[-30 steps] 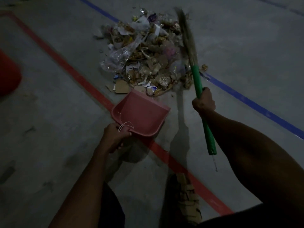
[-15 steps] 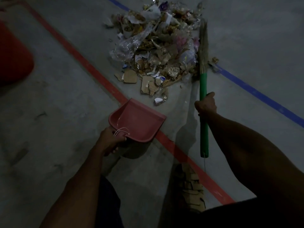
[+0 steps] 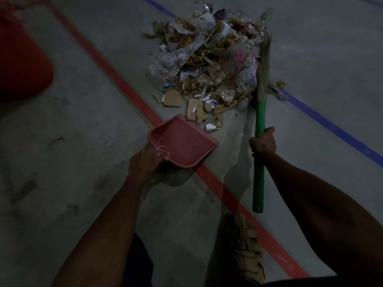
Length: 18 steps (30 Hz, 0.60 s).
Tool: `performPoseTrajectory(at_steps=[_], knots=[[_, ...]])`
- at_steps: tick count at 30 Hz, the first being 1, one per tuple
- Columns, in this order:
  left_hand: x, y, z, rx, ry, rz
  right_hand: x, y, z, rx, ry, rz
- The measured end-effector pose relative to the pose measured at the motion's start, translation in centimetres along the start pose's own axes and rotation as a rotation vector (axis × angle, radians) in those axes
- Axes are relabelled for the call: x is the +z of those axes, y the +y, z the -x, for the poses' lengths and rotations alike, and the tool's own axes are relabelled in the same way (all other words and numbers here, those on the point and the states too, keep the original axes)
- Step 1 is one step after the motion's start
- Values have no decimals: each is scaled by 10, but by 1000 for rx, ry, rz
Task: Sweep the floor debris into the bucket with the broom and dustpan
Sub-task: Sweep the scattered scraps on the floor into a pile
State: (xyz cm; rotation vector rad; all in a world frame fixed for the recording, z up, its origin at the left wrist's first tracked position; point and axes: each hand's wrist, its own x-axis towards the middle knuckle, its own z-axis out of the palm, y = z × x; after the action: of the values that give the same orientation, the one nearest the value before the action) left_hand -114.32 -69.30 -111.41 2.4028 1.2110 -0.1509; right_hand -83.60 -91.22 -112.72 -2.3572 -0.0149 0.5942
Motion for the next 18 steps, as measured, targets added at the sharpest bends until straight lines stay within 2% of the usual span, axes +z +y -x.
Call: performPoseTrajectory(at_steps=[10, 18], knots=[[-4, 19, -27, -16, 99, -93, -12, 14, 10, -27, -96, 44], [-9, 31, -60, -1, 84, -160, -10, 37, 26, -98, -135, 20]])
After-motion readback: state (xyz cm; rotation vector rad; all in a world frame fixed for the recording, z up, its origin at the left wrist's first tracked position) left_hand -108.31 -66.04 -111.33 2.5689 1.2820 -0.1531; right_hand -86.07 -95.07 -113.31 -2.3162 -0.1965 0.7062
